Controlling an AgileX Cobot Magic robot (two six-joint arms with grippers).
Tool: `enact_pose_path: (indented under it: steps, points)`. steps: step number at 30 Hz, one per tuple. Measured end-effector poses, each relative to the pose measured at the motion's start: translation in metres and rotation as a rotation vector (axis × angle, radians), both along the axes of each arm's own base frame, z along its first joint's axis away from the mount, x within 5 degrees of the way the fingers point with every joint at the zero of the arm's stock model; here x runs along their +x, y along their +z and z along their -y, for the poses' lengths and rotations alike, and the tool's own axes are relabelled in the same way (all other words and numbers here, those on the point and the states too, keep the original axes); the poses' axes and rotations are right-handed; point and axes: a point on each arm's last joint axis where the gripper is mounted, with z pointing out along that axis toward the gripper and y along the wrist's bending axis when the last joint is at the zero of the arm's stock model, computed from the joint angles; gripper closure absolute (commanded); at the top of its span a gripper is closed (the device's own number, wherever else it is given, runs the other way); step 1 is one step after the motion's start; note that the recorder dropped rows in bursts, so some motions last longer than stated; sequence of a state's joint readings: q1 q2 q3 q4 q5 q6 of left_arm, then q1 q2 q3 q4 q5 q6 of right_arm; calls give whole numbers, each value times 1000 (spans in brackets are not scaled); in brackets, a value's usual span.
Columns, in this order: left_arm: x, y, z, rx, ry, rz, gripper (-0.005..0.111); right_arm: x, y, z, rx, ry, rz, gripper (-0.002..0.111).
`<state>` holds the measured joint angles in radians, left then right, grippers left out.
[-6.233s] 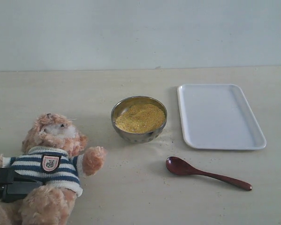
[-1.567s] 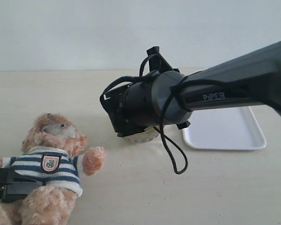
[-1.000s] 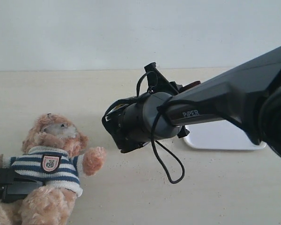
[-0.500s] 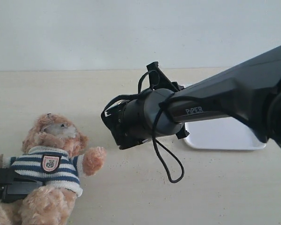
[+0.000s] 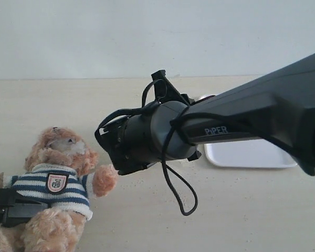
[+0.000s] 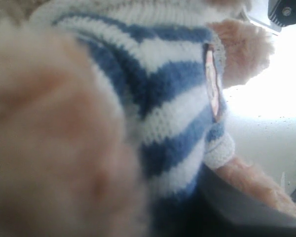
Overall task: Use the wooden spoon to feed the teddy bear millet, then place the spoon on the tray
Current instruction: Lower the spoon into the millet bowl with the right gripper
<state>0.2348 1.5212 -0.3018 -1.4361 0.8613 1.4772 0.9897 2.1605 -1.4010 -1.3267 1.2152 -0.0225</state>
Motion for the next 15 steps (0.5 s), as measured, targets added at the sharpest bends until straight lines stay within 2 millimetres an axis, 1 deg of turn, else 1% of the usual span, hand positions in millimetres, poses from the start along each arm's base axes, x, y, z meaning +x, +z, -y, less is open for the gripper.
enact_pose_path:
  steps: [9,15]
  points:
    - [0,0,0,0,0,0,100,7,1,6,-8,-8,9,94]
    - [0,0,0,0,0,0,100,12,-2,7,2,6,-3,94]
